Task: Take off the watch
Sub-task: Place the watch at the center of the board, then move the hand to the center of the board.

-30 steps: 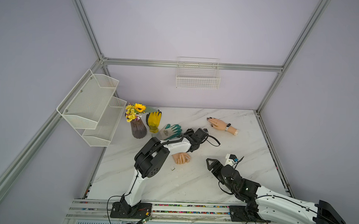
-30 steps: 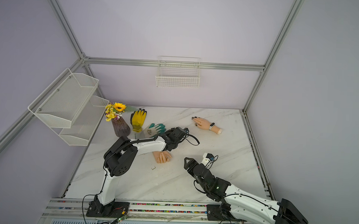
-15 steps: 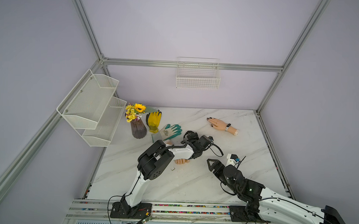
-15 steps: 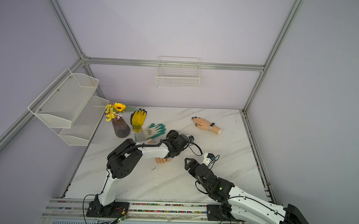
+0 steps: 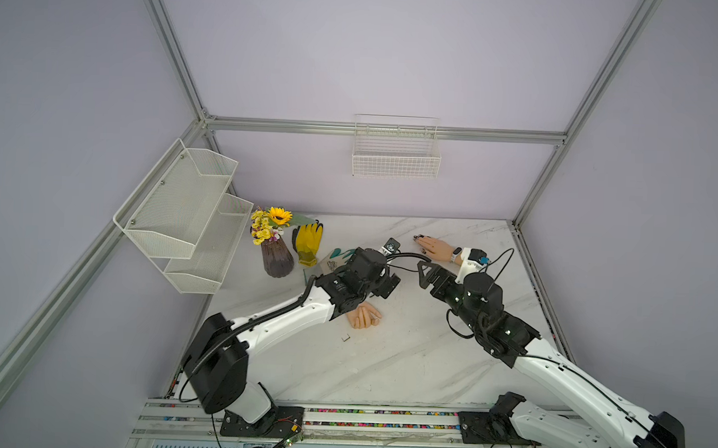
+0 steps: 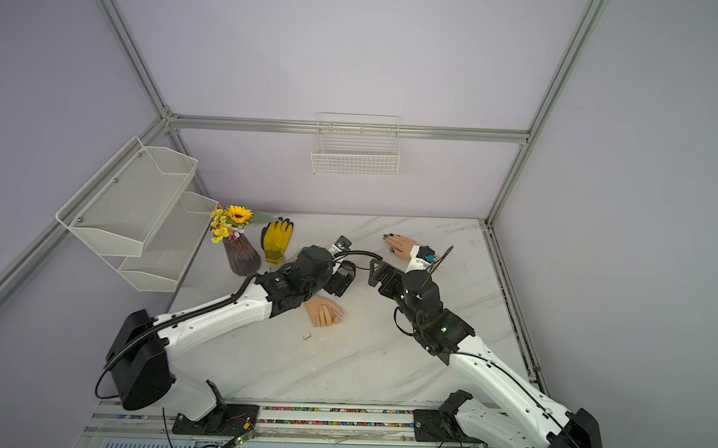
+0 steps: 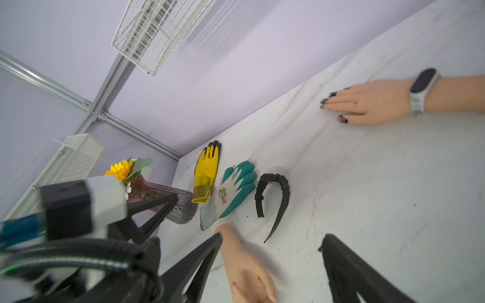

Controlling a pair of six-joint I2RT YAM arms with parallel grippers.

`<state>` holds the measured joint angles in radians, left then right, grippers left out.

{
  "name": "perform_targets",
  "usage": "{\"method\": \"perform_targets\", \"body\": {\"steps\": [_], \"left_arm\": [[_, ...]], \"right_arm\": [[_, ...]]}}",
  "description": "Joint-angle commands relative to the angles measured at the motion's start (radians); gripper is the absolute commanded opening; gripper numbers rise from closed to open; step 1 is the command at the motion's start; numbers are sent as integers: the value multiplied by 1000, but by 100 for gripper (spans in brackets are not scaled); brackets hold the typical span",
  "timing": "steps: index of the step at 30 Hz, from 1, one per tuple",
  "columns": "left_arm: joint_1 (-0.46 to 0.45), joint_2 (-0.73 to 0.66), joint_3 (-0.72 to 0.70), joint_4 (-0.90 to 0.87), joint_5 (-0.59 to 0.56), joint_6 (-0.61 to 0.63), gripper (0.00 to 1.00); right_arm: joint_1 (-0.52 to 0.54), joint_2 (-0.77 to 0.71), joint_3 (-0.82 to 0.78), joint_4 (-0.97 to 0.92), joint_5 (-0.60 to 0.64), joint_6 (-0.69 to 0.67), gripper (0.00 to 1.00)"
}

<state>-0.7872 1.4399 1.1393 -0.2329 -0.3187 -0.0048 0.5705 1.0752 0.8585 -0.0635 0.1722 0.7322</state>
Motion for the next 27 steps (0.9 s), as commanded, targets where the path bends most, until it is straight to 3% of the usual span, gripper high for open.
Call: {"method": "perform_targets", "body": {"steps": [1,7,10,15,21,27], "left_arm": [[25,-175,-97,4,165,-280,100],[30,-431,-259,56,346,-528,100],[29,-506,-328,112,459,-569,100],[28,-565,-398,149,534,-603,100],[32,-538,-366,82,436,-531,100],[40,-461,-313,45,385,-528,100]], "right_arm": [[-158,179,122,-30,-68,-255,97],[-411,555,408,-33,-178,-383,97],[-513,707,515,-35,-212,-397,97],[-650,880,606,-22,-295,-403,97],[-696,848,530,58,-365,-429,97],[-698,805,442,110,-320,-400,97]]}}
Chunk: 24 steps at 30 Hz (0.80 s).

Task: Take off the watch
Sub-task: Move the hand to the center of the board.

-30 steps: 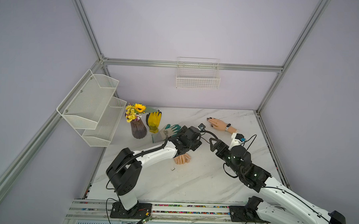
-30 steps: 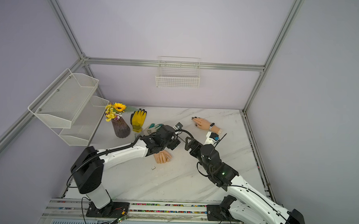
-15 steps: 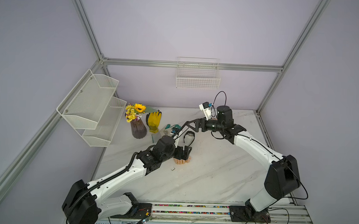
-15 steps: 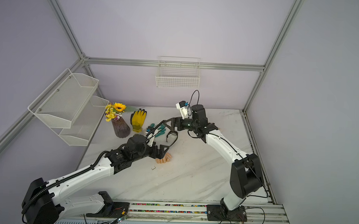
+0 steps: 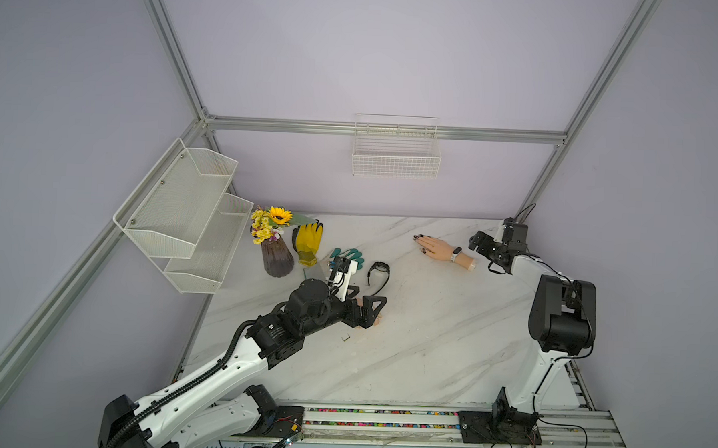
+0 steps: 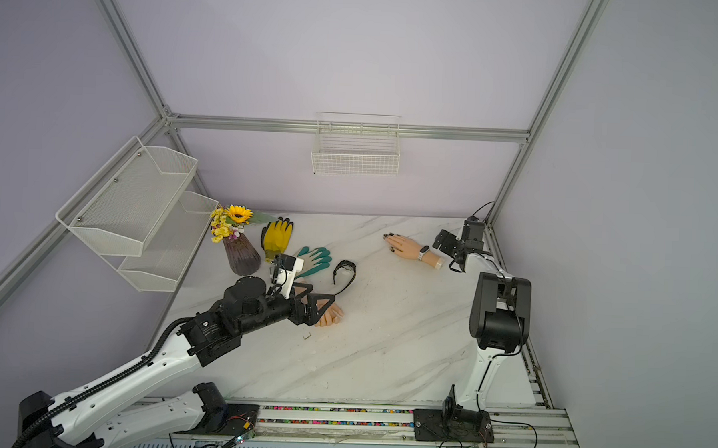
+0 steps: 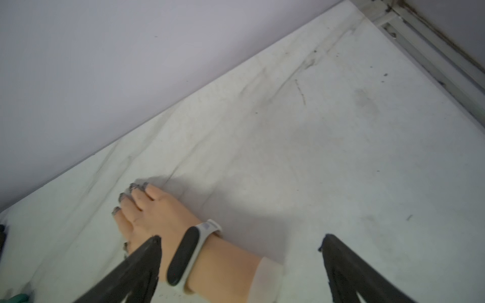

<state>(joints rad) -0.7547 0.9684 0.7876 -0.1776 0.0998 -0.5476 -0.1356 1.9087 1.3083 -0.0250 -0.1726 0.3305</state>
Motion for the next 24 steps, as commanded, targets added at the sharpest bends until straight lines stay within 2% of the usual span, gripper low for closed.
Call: {"method": "perform_targets", "body": {"steps": [1,5,10,13,18,24], "left_arm": [[11,20,43,-7,-26,7,100],[12,23,54,-5,0,-17,100],[14,0,42,-30,-1,-21,100],[14,-16,30,-19,45,-17,100],[14,-55,-2,42,217,17,100],[13,-109,-46,72,257,-25,100]], "right_arm": [[7,-13,-2,73,26,4,97],[5,82,62,74,-5,3,98],[9,173,76,47,-159,-8,97],[22,163,11,67,-237,-6,97],[69,78,-117,107,-251,12,96],[160,6,-259,205,-220,95,87]]}}
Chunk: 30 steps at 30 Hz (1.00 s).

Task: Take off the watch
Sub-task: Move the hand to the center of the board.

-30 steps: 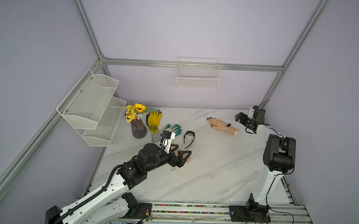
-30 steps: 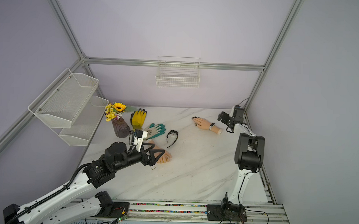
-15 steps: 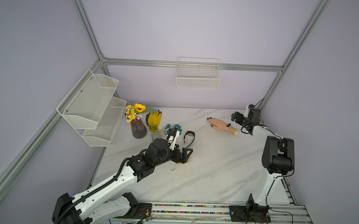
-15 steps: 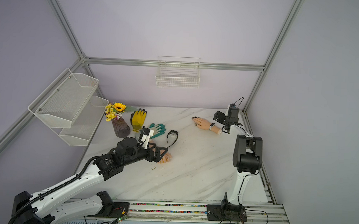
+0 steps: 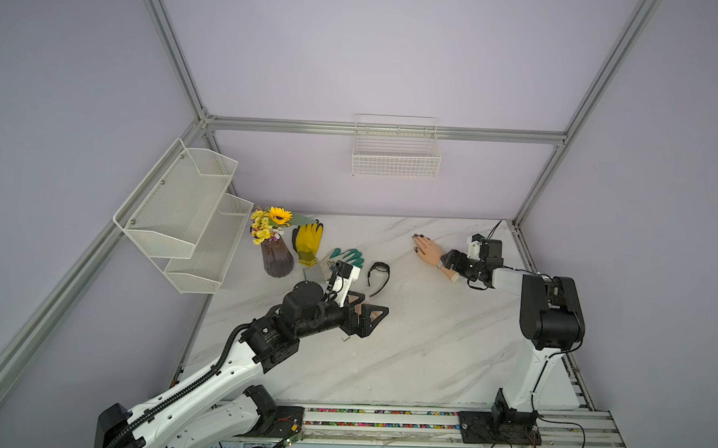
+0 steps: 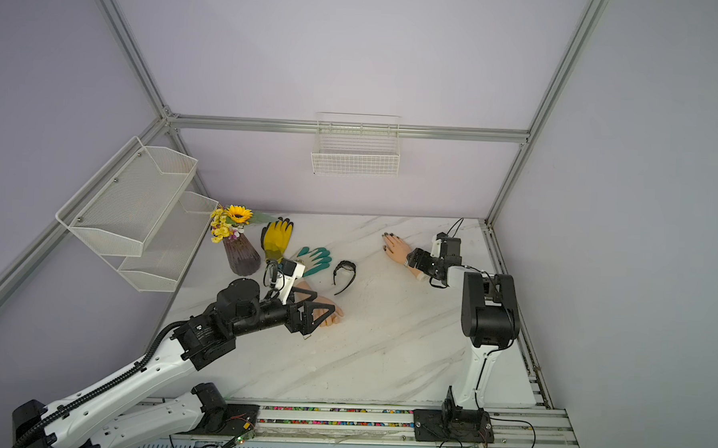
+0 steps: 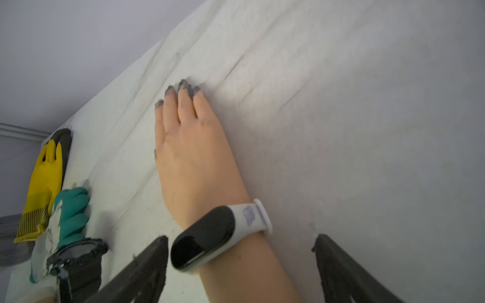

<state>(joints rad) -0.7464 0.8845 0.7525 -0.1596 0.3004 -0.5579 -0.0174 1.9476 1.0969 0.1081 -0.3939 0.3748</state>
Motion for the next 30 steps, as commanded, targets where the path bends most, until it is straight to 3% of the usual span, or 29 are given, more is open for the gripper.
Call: {"method": "perform_targets", "body": {"steps": [1,11,16,20,26,30], "left_arm": [[5,-34,-16,61,65,-25,100],[5,-75,-72,263,274,-120,100],[6,-43,-80,362,328,-192,100],[7,-14,-67,346,293,-203,100],[8,34,-18,188,82,-252,100],[8,68,-18,171,2,-276,100]], "right_arm": [[60,-37,-63,88,16,65,85],[157,-25,-58,45,274,113,55],[191,-38,-66,28,313,121,36],[217,-112,-128,58,296,122,26],[293,-306,-305,146,276,178,25],[375,-409,-426,190,270,231,25]]}}
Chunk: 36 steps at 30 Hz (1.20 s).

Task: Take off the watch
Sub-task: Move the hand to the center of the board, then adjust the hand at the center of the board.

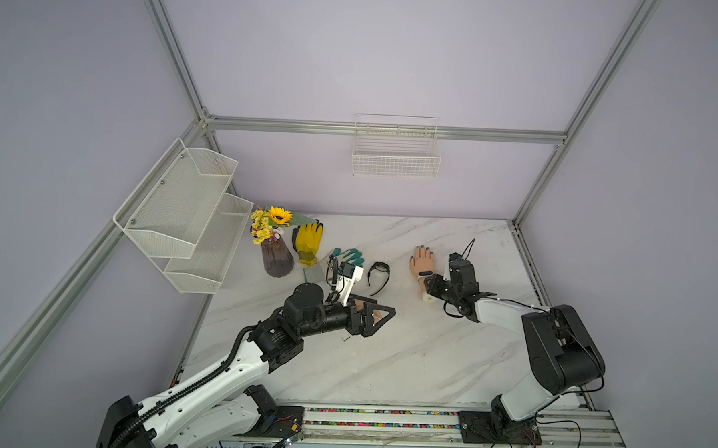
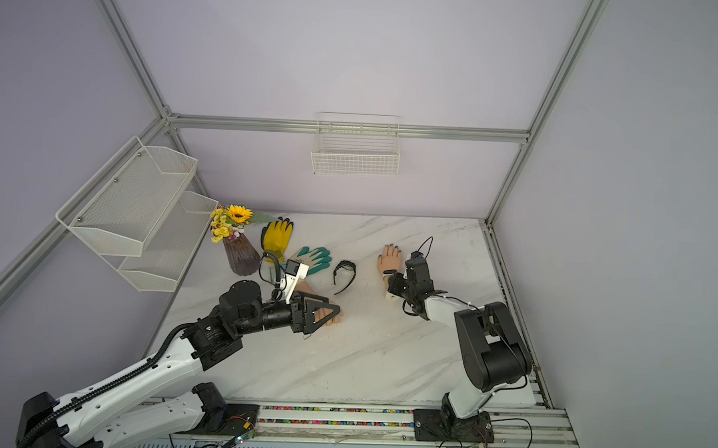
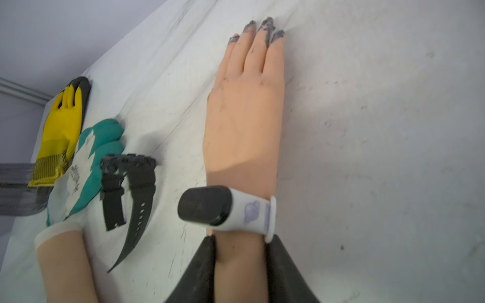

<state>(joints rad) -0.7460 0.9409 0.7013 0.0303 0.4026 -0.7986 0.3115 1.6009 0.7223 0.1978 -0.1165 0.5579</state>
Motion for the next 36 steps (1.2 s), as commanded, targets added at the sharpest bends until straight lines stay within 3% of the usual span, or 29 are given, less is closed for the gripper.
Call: {"method": "perform_targets", "body": {"steps": [1,9,14,17,24,29,32,36], "left_arm": [[8,22,35,-23,-113,-40,100],[8,102,39,-26,-126,-15,100],[8,155,56,-64,-140,31,100],[7,212,97,-118,-147,95,100],[-5,318,157,-166,-142,217,99],[-55,365,230,-277,-223,465,92],[-104,404,300,-388,-289,683,85],[-144,499,393,-522,-303,883,77]], "right_arm": [[71,-86,-78,114,-14,54,25],[295,-215,-250,107,48,196,28],[417,-304,-333,54,120,313,36],[449,-327,-357,21,161,358,49],[451,-461,-321,-142,266,392,62],[451,-638,-283,-203,286,417,66],[438,-705,-281,-212,278,437,69],[295,-692,-316,-222,170,421,70]]}}
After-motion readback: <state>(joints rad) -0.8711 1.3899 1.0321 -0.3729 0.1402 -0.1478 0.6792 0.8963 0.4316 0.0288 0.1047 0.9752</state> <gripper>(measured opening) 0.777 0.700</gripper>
